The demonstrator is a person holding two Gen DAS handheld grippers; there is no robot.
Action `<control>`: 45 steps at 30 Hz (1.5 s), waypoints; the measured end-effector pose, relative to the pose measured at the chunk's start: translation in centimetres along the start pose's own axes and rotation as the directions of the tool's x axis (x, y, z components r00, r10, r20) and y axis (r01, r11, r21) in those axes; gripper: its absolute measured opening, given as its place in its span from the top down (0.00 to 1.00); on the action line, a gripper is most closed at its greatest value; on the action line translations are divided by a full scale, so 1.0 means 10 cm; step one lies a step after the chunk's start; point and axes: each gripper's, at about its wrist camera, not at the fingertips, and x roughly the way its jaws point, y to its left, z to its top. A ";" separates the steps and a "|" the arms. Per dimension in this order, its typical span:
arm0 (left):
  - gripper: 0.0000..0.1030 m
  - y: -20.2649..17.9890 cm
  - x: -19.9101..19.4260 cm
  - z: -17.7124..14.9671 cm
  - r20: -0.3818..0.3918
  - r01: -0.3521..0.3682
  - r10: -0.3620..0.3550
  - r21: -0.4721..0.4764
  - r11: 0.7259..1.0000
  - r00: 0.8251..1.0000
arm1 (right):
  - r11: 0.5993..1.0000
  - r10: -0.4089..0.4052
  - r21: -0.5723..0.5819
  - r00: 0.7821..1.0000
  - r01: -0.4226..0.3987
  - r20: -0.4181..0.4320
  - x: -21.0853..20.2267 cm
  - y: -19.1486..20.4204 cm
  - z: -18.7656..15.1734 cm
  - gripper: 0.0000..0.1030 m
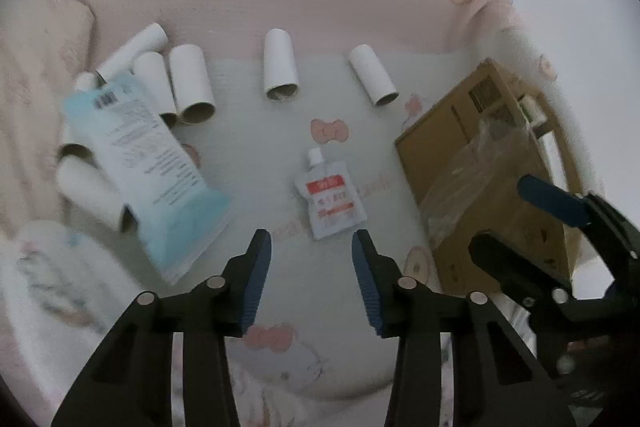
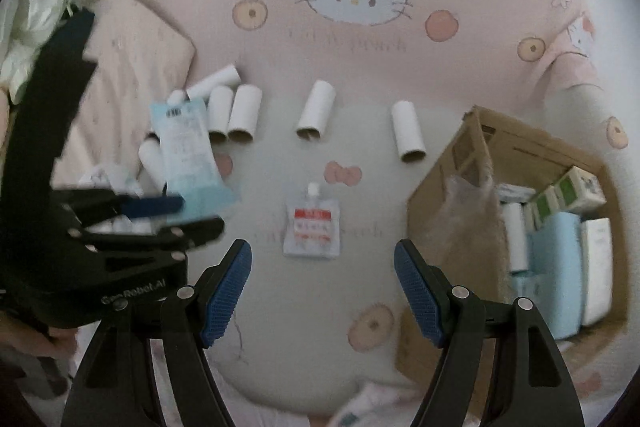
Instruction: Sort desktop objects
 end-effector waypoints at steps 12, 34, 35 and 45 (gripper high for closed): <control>0.57 0.55 0.62 0.26 0.184 0.233 -0.217 -0.071 0.970 0.959 | 0.995 -0.090 0.053 0.995 0.087 0.042 0.63 -0.13 0.10 0.30; 0.56 0.27 1.49 1.26 0.147 0.396 -0.379 -0.107 0.912 0.914 | 0.938 -0.209 -0.315 0.959 0.143 -0.190 1.07 -0.36 1.41 0.30; 0.56 0.25 1.53 1.29 0.136 0.390 -0.375 -0.113 0.914 0.917 | 0.939 -0.209 -0.314 0.955 0.136 -0.209 1.11 -0.41 1.48 0.30; 0.49 0.25 1.83 1.55 0.163 0.454 -0.425 -0.244 0.857 0.890 | 0.988 0.023 0.144 0.854 0.061 -0.520 1.94 -1.38 1.90 0.30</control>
